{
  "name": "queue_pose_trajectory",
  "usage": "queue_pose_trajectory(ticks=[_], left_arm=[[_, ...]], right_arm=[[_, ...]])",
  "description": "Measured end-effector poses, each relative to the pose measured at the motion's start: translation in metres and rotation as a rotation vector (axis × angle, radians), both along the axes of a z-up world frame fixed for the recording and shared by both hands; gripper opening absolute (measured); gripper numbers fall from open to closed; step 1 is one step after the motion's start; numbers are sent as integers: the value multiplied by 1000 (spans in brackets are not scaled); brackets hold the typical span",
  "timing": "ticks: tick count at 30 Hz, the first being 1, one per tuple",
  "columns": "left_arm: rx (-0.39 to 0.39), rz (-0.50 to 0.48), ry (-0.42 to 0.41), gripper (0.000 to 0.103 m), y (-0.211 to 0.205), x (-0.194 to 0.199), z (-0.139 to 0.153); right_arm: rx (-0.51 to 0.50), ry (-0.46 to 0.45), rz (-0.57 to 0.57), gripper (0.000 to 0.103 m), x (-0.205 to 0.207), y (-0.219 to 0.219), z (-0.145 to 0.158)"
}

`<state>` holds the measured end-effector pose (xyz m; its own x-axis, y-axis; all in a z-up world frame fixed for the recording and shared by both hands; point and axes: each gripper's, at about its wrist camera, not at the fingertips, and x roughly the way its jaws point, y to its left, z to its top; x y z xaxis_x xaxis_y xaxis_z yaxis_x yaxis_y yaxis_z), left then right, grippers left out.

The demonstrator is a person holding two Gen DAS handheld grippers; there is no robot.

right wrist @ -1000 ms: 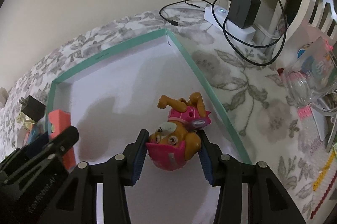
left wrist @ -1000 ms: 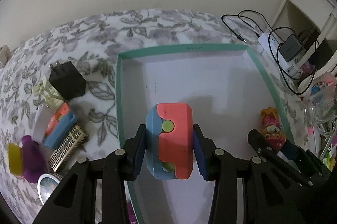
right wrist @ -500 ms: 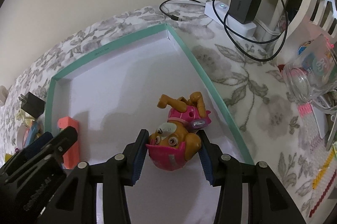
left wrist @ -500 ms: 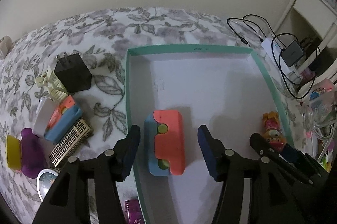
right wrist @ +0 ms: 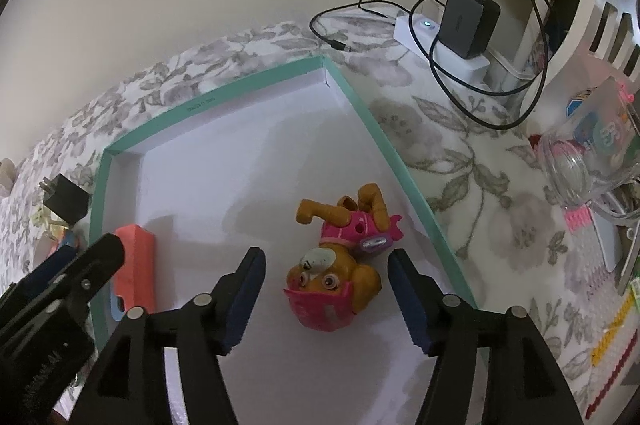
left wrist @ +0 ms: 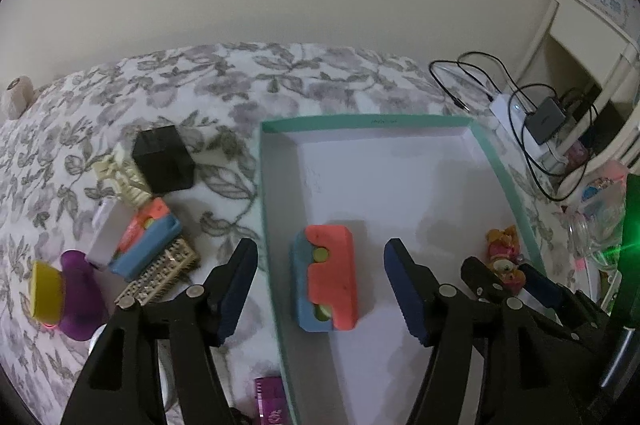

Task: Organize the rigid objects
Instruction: 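Open left tool to drop the block while right tool releases the puppy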

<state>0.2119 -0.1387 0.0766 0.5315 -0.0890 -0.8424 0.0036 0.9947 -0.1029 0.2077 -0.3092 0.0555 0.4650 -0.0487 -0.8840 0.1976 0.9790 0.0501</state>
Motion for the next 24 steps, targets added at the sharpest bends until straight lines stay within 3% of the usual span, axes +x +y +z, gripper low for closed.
queue_pose_trajectory(ticks=[3, 6, 13, 15, 20, 24], left_arm=[[26, 32, -14, 69, 8, 0, 2], [60, 61, -23, 82, 16, 0, 3], [89, 124, -11, 92, 34, 1, -6], [86, 148, -2, 103, 40, 1, -8], [82, 180, -17, 103, 52, -4, -1], [59, 190, 25, 103, 65, -10, 8]], right_arm=[[-6, -11, 9, 76, 0, 3, 1], [-10, -23, 19, 86, 0, 5, 2], [-18, -46, 49, 101, 0, 11, 3], [-21, -50, 58, 103, 0, 13, 3], [-36, -62, 76, 103, -3, 21, 6], [-29, -65, 90, 103, -10, 31, 19]])
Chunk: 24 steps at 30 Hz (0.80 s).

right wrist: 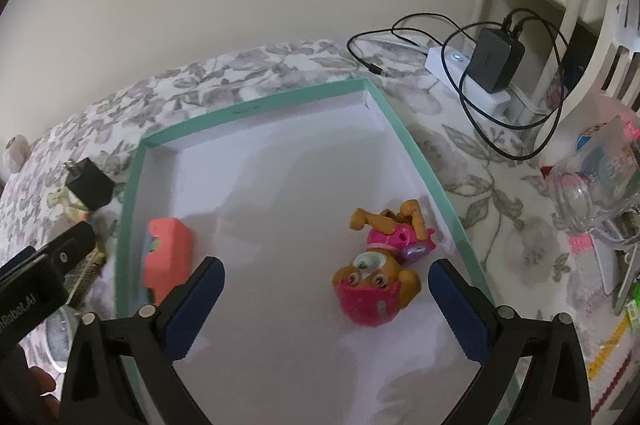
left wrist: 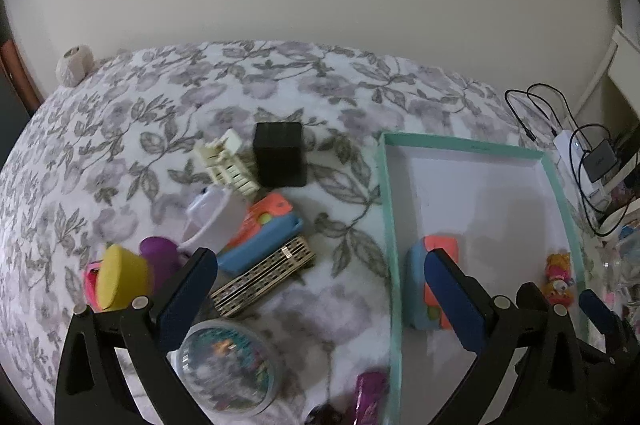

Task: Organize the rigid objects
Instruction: 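Grasp the pink watch band with left tool while right tool grasps the black car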

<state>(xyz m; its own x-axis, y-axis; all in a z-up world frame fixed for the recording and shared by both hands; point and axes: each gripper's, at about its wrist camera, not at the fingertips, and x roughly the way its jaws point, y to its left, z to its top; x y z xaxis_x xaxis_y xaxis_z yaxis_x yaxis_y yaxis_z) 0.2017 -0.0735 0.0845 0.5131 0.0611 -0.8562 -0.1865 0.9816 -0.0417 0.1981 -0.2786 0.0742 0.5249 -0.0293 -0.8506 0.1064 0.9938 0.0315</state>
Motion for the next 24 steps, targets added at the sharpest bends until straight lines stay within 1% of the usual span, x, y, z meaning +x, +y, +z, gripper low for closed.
queue_pose_trajectory(ticks=[2, 4, 8, 9, 14, 17, 19, 22, 24], left_arm=[[-4, 21, 20, 103, 11, -6, 5], [13, 47, 29, 103, 22, -15, 11], [6, 125, 63, 103, 51, -33, 16], [-5, 151, 75, 103, 60, -39, 16], [-55, 202, 96, 103, 85, -62, 14], [-109, 221, 110, 103, 97, -74, 9], [-134, 235, 125, 103, 103, -81, 4], [-150, 248, 140, 103, 108, -93, -1], [-167, 254, 147, 103, 111, -97, -4]], right_arm=[[5, 1, 25, 103, -4, 9, 9], [9, 6, 64, 103, -10, 23, 18], [59, 35, 120, 103, -21, 47, 28], [69, 44, 136, 103, -25, 54, 29], [85, 89, 220, 103, -42, 86, 28], [85, 122, 256, 102, -50, 101, 22], [94, 142, 272, 95, -56, 108, 19], [112, 169, 291, 91, -63, 117, 13], [105, 180, 304, 87, -67, 124, 10]])
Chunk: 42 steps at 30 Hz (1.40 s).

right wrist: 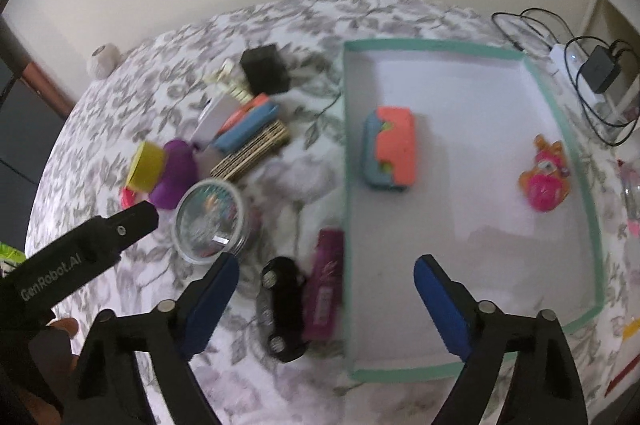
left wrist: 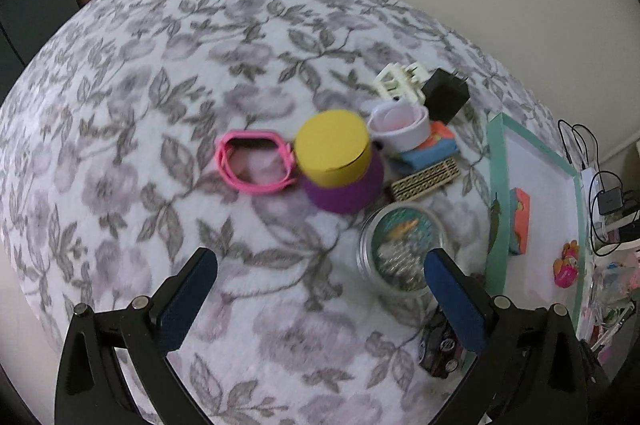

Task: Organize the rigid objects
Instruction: 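Grasp the pink watch band with left tool while right tool grasps the black car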

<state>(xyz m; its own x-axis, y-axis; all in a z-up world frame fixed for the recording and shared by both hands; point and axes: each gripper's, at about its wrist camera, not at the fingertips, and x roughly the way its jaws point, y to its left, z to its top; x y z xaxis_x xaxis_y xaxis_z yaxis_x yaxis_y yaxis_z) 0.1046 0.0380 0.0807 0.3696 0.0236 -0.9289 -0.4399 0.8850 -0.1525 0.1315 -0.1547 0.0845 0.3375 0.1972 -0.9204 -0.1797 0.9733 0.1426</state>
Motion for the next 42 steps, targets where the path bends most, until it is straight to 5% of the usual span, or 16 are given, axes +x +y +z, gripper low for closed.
queue_pose_trajectory(ticks=[10, 18, 25, 29, 37, 42], left_arm=[[-155, 111, -30, 103, 49, -9, -8], [-178, 252, -37, 101, 103, -17, -21], [-138, 233, -22, 94, 107, -5, -33], [-133, 228, -1, 82, 105, 4, -46], [-8, 190, 25, 74, 96, 17, -52], [54, 151, 34, 51, 88, 26, -52]], right_arm=[[1, 28, 60, 59, -10, 22, -5], [10, 62, 101, 46, -13, 38, -12], [-30, 88, 109, 39, -13, 44, -25], [-31, 88, 115, 39, -13, 44, -25], [-50, 89, 100, 40, -11, 40, -27], [-58, 122, 96, 39, -10, 35, -36]])
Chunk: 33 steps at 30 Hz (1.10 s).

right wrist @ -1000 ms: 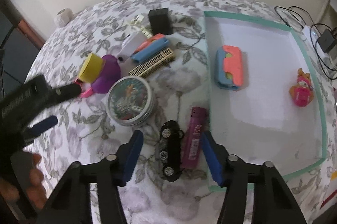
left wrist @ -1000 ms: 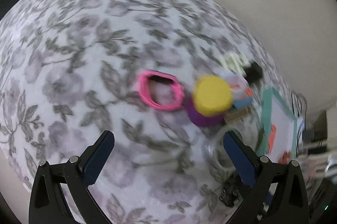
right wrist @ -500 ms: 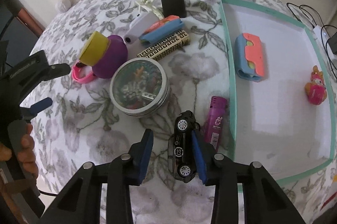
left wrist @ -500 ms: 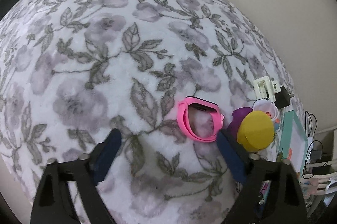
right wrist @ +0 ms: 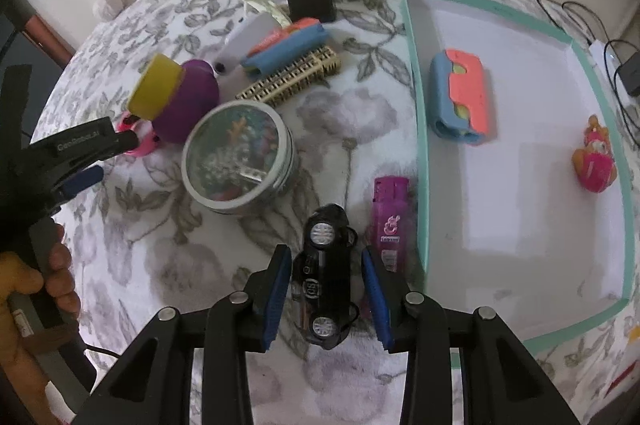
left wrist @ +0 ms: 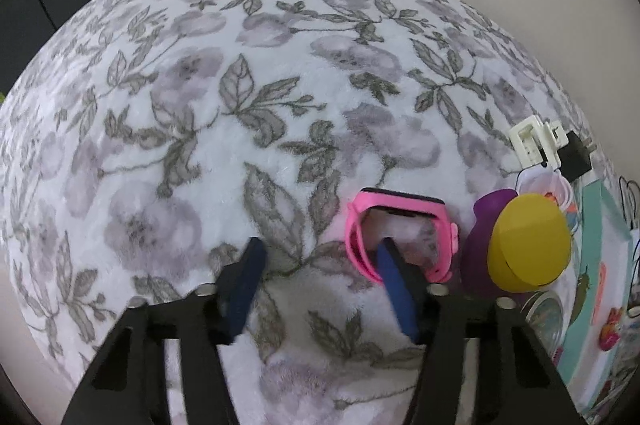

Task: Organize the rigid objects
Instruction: 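Grasp the pink watch band with left tool while right tool grasps the black car, then carry the watch band and black car over the box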

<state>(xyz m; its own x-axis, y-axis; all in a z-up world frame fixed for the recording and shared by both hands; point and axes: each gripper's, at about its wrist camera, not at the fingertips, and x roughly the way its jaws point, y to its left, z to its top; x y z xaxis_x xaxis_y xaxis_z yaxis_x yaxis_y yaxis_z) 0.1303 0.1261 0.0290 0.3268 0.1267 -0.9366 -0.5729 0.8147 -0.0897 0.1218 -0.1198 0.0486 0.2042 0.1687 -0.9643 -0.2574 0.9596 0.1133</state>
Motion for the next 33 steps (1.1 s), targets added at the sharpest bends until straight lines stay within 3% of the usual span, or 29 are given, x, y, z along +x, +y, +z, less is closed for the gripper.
queue_pose_trajectory(ticks=[3, 9, 23, 26, 29, 33], left_arm=[[13, -22, 1, 46, -4, 6, -1], [19, -22, 4, 45, -2, 7, -2], [102, -60, 32, 44, -10, 2, -1], [93, -69, 26, 33, -12, 2, 0], [73, -77, 20, 13, -14, 1, 3], [71, -83, 29, 9, -14, 2, 4]], right_arm=[[2, 17, 18, 32, -1, 3, -4], [71, 61, 68, 32, -5, 12, -6], [-7, 43, 115, 32, -17, 33, -16], [-2, 44, 113, 31, -18, 35, -16], [25, 52, 111, 31, -15, 31, -15], [114, 68, 87, 31, -10, 20, -7]])
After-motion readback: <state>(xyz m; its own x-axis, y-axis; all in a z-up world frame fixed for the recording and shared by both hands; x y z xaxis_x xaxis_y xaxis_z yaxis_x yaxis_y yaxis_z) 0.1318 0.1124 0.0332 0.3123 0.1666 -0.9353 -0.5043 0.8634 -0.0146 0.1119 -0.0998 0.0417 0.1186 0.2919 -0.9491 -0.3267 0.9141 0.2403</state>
